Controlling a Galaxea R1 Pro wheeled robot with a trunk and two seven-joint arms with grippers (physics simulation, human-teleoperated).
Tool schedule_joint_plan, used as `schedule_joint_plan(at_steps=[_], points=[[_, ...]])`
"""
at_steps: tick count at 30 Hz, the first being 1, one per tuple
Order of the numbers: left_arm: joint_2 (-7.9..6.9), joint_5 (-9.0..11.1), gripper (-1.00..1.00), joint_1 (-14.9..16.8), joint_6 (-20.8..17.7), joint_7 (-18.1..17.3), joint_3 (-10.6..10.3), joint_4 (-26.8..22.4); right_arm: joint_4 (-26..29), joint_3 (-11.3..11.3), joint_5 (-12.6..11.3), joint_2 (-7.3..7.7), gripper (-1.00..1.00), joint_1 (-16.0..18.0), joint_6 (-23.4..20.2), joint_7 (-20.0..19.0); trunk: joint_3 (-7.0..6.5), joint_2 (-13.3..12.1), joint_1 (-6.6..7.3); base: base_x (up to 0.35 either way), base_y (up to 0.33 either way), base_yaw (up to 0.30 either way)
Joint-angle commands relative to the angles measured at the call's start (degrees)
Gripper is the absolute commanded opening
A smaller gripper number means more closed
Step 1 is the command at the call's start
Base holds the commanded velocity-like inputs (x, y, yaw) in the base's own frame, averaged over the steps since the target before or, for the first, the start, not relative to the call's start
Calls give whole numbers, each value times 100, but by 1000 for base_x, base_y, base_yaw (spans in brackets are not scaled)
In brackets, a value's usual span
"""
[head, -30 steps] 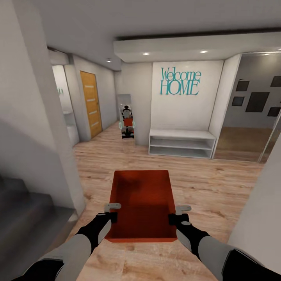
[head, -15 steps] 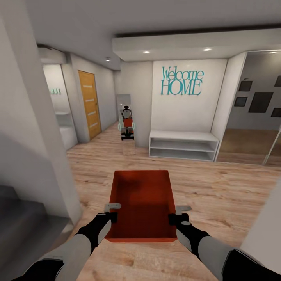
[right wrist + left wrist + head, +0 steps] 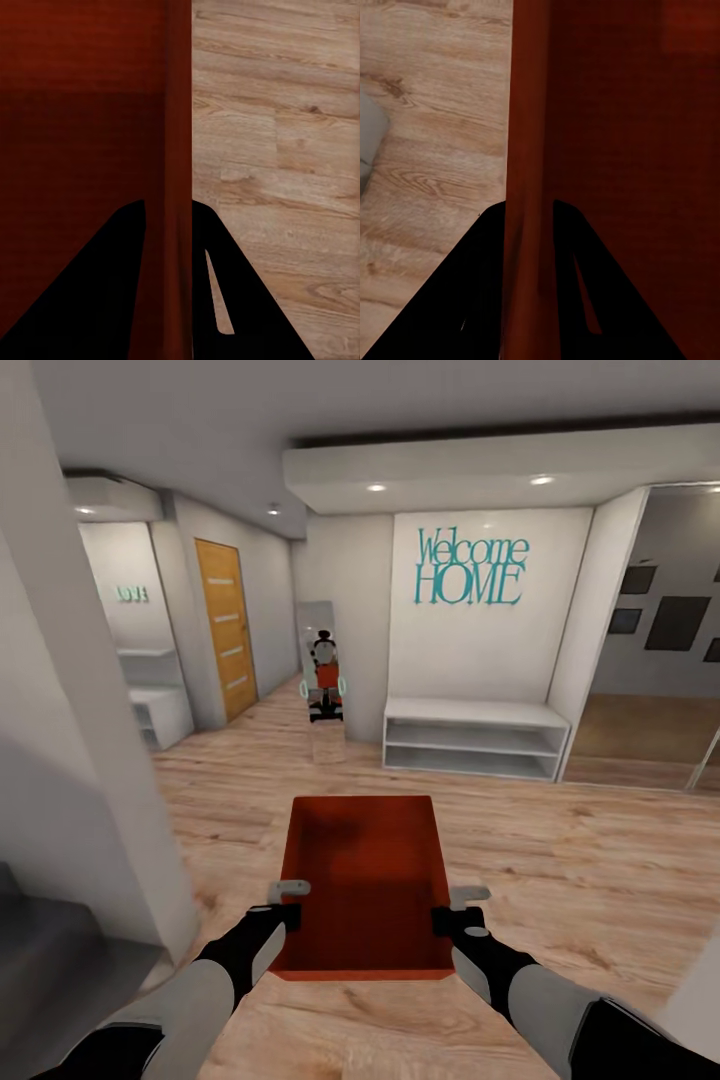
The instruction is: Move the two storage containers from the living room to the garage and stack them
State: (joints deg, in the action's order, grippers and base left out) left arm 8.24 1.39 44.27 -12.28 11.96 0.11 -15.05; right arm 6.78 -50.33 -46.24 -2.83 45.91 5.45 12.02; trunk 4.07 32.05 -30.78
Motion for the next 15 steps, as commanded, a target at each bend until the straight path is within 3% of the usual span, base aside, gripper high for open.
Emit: schedule_joint_plan(at_steps=[1, 15], points=[[-235, -112, -100, 3, -48, 52, 24, -15, -133, 33, -43, 64, -100, 6, 35, 37, 10, 10, -6, 323, 0, 0], [-235, -112, -100, 3, -46, 52, 15, -16, -133, 23, -43, 63, -100, 6, 35, 37, 10, 10, -6, 323, 0, 0]])
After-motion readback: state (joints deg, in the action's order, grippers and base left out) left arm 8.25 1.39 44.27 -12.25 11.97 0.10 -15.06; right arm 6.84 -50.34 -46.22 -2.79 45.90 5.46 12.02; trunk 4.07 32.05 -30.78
